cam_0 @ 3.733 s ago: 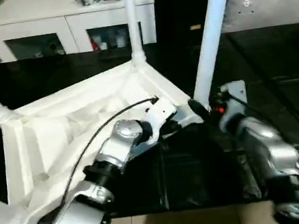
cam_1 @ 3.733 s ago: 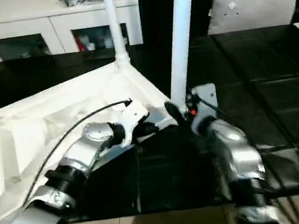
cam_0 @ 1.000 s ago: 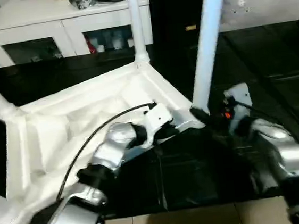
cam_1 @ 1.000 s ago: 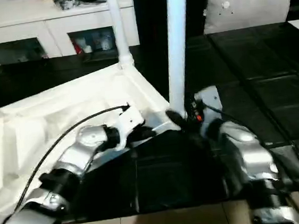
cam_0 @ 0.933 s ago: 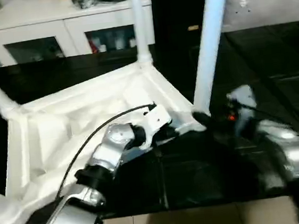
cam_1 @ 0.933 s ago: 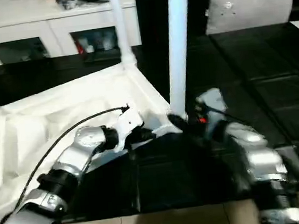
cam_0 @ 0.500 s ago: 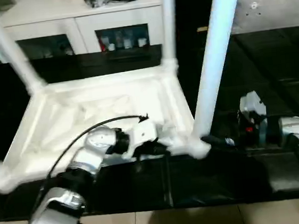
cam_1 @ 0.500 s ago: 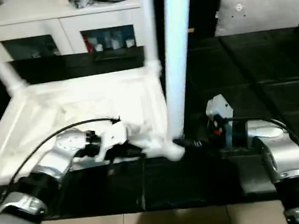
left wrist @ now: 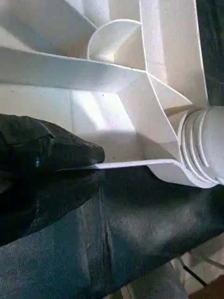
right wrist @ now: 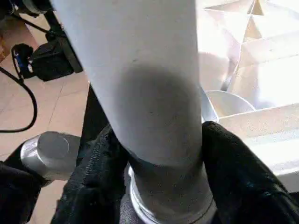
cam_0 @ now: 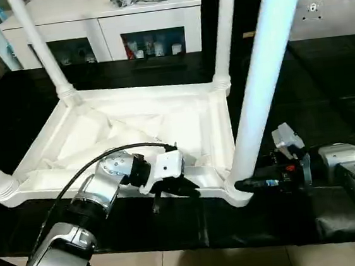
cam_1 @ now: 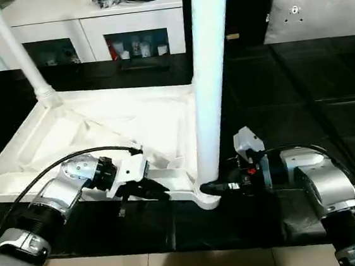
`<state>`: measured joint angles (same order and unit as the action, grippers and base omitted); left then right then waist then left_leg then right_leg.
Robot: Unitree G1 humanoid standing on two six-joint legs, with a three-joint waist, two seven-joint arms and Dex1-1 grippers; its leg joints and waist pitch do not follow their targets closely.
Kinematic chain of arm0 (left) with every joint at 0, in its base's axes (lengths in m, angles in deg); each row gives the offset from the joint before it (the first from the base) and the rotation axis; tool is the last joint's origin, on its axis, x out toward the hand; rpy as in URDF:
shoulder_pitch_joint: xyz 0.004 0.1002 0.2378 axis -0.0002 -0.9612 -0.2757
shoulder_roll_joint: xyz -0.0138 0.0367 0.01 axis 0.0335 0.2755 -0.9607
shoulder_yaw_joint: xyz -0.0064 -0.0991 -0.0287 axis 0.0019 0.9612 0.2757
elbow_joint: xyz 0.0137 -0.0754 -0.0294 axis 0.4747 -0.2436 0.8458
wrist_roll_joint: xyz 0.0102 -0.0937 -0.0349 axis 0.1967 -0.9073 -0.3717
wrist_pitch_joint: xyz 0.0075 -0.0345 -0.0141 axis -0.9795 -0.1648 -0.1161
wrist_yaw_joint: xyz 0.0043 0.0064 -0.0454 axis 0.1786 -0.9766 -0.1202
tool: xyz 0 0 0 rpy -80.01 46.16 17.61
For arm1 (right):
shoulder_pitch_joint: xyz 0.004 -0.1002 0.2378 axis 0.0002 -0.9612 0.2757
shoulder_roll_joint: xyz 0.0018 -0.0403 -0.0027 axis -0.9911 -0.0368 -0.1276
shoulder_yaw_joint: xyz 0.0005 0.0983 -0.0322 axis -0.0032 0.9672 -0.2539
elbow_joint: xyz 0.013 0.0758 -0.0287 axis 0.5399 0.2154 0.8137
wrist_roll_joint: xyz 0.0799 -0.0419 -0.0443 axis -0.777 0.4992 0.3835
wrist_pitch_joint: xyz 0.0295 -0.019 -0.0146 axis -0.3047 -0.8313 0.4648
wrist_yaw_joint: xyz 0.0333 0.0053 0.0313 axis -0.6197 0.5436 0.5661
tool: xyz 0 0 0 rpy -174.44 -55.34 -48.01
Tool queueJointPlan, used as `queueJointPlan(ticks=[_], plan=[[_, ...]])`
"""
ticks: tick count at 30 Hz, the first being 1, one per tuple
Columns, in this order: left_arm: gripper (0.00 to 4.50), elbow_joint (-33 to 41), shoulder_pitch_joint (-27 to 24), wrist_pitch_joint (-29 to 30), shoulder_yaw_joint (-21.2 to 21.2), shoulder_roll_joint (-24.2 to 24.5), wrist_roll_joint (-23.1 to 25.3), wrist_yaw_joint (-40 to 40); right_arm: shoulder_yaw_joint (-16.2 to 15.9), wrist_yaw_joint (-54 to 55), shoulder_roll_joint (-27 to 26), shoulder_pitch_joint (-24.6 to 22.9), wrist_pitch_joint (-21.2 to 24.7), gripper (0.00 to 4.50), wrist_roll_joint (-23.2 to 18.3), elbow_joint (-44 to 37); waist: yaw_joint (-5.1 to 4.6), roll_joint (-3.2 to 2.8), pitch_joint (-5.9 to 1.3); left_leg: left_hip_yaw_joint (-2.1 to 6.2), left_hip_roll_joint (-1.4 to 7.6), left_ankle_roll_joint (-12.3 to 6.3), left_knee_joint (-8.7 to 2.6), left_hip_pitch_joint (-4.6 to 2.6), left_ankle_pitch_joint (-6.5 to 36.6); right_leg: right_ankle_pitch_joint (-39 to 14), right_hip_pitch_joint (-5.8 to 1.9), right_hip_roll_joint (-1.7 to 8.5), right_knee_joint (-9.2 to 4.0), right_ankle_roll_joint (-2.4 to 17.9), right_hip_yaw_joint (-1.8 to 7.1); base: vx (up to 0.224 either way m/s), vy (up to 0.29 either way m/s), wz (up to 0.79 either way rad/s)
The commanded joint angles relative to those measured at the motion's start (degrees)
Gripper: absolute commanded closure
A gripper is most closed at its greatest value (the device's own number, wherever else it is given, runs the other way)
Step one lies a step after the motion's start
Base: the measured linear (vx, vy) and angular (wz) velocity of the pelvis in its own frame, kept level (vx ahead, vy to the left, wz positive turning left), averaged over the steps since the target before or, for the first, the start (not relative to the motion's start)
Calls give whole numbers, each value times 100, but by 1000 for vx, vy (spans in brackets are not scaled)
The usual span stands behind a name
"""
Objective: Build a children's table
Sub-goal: Rotate leg to tighten
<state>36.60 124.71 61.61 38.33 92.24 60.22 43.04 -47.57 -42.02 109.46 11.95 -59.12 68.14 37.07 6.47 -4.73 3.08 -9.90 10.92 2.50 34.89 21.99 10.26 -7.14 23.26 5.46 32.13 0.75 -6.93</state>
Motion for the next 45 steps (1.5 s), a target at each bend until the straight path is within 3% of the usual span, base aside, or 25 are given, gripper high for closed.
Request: queueJointPlan(ticks=[1,6,11,14,16,19,20,21,22,23,24,25,26,27,28,29,30,31,32,33,34,35,38,41,45], plan=[[450,81,108,-71,-59,37,-34,96,-85,-106,-21,39,98,243,-115,-181,-21,153,-452,54,238,-483,-404,-113,1349,-2598,-292,355,-397,811,244,0,0,0],[450,258,58,468,179,-102,-245,-123,-2,340,-245,-72,520,249,-207,-331,-27,163,-446,55,241,-478,-412,-102,1291,-2561,-299,351,-387,825,245,0,0,0],[450,459,48,1219,349,-311,-252,-741,-127,1773,-800,-77,714,250,407,-291,-138,157,-401,68,180,-250,-423,-121,1513,-3107,-271,348,-466,633,191,0,0,0],[450,722,106,2047,439,-708,-174,-1558,292,3564,-1709,104,1061,252,599,-46,-389,140,-337,112,122,-83,-406,-189,2108,-3821,-231,313,-617,313,65,0,0,0],[450,734,147,2214,465,-834,-158,-1783,372,3937,-1886,178,1158,252,656,14,-557,126,-324,144,99,-20,-375,-222,2414,-4050,-238,301,-703,135,-51,0,0,0],[450,675,291,2576,554,-1247,-90,-2496,579,4977,-2379,460,1275,252,827,325,-752,49,-314,203,153,-51,-401,-263,2843,-3910,-289,282,-786,24,-188,0,0,0],[450,542,403,2657,643,-1512,-16,-3032,716,5576,-2633,676,1183,252,927,644,-850,-62,-295,315,348,5,-594,-197,3524,-3349,-453,266,-587,20,-189,0,0,0],[450,436,482,2666,715,-1685,21,-3389,775,5905,-2762,821,1003,252,1007,880,-888,-53,-259,356,432,44,-712,-145,3830,-3091,-497,236,-456,54,-146,0,0,0],[450,402,521,2704,760,-1792,51,-3618,816,6116,-2850,907,879,252,1080,1019,-853,-40,-270,377,539,170,-865,-139,4264,-2539,-547,231,-104,191,33,0,0,0],[450,388,556,2683,798,-1880,60,-3787,858,6129,-2908,965,732,252,1062,1123,-848,7,-267,332,494,199,-869,-193,4332,-2543,-500,236,-116,252,99,0,0,0],[450,429,561,2709,819,-1925,73,-3874,908,6140,-2961,988,670,197,1058,1149,-909,173,-259,167,92,189,-453,-441,3888,-3881,-161,299,-656,142,-10,0,0,0],[450,461,567,2675,823,-1941,95,-3919,988,6208,-3012,1012,583,183,1048,1162,-942,262,-225,23,-242,-6,114,-581,2708,-5301,54,464,-1127,-268,-331,0,0,0],[450,511,561,2618,800,-1917,123,-3901,1087,6270,-3052,1024,503,183,1013,1123,-1006,172,-262,30,-210,-162,93,-367,2253,-5378,-189,461,-1168,-643,-559,0,0,0],[450,522,557,2610,793,-1906,126,-3887,1099,6276,-3051,1021,495,176,1009,1109,-1068,105,-274,115,-94,-175,-28,-194,2241,-5016,-394,453,-1078,-756,-661,108,40,-24],[450,566,527,2554,751,-1831,150,-3793,1117,6211,-3012,987,433,162,998,1027,-1050,-116,-335,418,335,-143,-377,25,2609,-3614,-712,487,-570,-505,-434,65,39,-13],[450,582,502,2506,728,-1779,157,-3720,1125,6138,-2977,948,402,139,982,964,-978,-150,-358,628,631,-149,-705,35,3270,-2170,-710,418,38,-156,-67,76,38,-15],[450,594,486,2493,719,-1751,159,-3694,1138,6109,-2958,925,389,139,967,931,-997,-79,-331,555,559,-93,-673,-89,3404,-1818,-502,417,-99,79,19,71,-3,10],[450,593,466,2474,722,-1722,174,-3693,1165,6063,-2928,894,325,137,950,905,-978,172,-305,287,13,81,-332,-206,3069,-3159,-264,477,-597,281,-66,71,-3,10],[450,585,453,2451,728,-1697,182,-3691,1157,5959,-2873,857,228,133,945,877,-934,247,-321,173,-190,-85,-95,-146,2209,-4258,-271,531,-657,137,-110,93,-11,15],[450,577,448,2434,726,-1681,188,-3681,1154,5926,-2843,836,206,114,947,856,-896,186,-368,199,-137,-191,-128,-44,1832,-4215,-388,605,-606,130,-63,63,-15,-1],[450,531,424,2321,705,-1607,212,-3638,1143,5755,-2702,744,98,114,940,775,-846,158,-435,235,-55,-367,-214,141,1253,-3580,-454,518,-517,122,-47,63,-15,-1],[450,503,408,2254,696,-1562,218,-3611,1133,5606,-2608,686,29,100,915,716,-788,81,-485,269,78,-525,-256,88,865,-2609,-377,463,-419,422,4,58,-17,3],[450,431,337,2058,662,-1364,223,-3390,1167,4940,-2225,466,-85,78,752,486,-699,75,-501,260,146,-906,-254,99,632,-1255,-415,417,-234,988,33,52,11,3],[450,389,288,1884,637,-1182,206,-3141,1077,4244,-1752,270,-147,50,695,310,-612,71,-536,226,141,-1125,-219,96,332,-807,-431,421,-168,1175,52,0,0,0],[450,431,193,1690,558,-917,141,-2634,1103,3407,-1211,132,-222,21,505,175,-481,79,-509,191,151,-1180,-214,79,460,-1087,-413,435,-198,1173,55,0,0,0]])
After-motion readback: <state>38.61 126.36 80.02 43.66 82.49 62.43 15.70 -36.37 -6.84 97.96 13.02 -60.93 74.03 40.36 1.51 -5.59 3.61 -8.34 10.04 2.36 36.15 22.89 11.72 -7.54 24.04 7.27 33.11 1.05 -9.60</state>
